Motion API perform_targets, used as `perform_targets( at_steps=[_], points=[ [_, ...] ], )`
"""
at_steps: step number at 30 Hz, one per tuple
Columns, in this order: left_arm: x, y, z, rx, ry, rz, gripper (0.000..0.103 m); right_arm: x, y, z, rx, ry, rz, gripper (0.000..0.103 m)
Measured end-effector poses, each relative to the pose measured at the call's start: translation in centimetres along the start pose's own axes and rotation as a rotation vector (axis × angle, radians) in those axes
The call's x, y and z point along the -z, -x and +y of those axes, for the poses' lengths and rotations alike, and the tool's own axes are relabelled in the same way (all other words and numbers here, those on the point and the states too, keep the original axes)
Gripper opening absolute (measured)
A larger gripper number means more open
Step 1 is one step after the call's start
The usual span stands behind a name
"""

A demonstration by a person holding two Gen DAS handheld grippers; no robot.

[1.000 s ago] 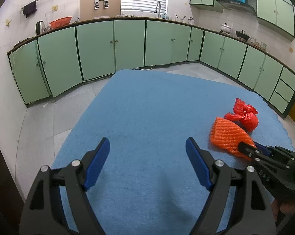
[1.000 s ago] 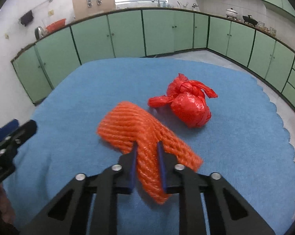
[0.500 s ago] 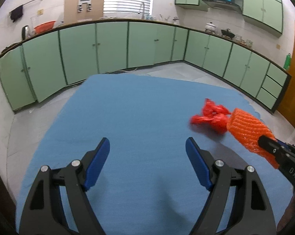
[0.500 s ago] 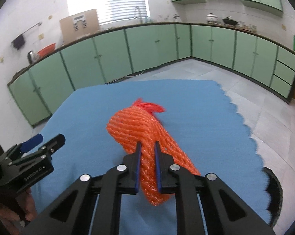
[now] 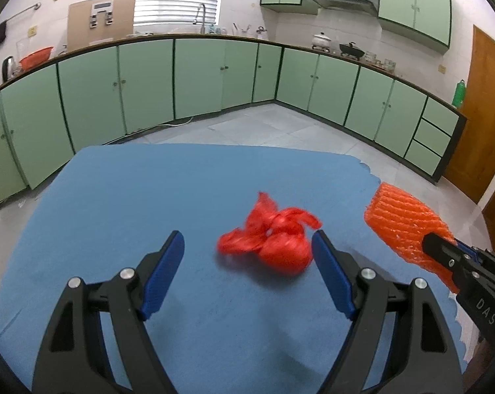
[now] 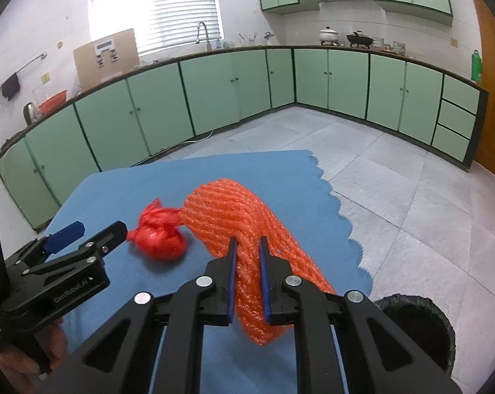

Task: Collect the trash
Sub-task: 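Grasp the red plastic bag with the left tool while the right tool holds the orange net, then carry the red bag and orange net over the black bin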

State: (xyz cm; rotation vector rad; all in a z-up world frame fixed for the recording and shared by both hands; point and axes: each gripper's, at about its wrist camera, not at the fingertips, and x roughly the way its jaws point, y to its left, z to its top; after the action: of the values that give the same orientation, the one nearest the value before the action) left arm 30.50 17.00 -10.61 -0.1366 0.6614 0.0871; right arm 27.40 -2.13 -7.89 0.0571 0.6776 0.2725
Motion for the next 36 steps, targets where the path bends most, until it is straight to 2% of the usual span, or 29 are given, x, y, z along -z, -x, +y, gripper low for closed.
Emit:
perform_targets(
  at_steps=[5, 12, 15, 16, 17, 20, 22, 27, 36],
  points=[
    [-0.5, -3.0, -1.1, -0.008, -0.014, 0.036, 0.081, -0.4, -1.4, -1.2, 0.005, -0.019, -0.001, 0.012],
    [0.0, -6.5, -1.2, -0.017, -0.003, 0.13, 0.081, 0.1, -2.4, -2.0, 0.005, -0.023, 0.012, 0.012],
    [0.0, -6.6, -1.2, 0.011, 0.004, 0.141, 0.061, 0.3, -2.4, -2.0, 0.01, -0.02, 0.012, 0.012],
    [0.0, -6.7, -1.4, 0.029, -0.001, 0.149, 0.046, 0.2, -2.4, -2.0, 0.01, -0.019, 0.012, 0.012],
    [0.1, -6.7, -1.6, 0.039, -0.005, 0.154, 0.04, 0.4, -2.3, -2.0, 0.011, -0.018, 0.011, 0.012],
    [0.3, -6.4, -1.9, 0.054, -0.002, 0.156, 0.033, 0.5, -2.1, -2.0, 0.011, -0.021, 0.009, 0.012],
    [0.3, -6.0, -1.9, 0.055, 0.008, 0.153, 0.031, 0.6, -1.8, -1.8, 0.014, -0.018, 0.007, 0.012],
    [0.2, -3.5, -2.1, 0.071, 0.016, 0.12, 0.03, 0.6, -0.3, -1.8, 0.022, -0.018, -0.011, 0.012],
    [0.5, 2.4, -4.4, 0.111, -0.037, 0.057, 0.03, 1.0, 3.8, -2.9, 0.036, -0.05, -0.045, 0.012]
  ],
)
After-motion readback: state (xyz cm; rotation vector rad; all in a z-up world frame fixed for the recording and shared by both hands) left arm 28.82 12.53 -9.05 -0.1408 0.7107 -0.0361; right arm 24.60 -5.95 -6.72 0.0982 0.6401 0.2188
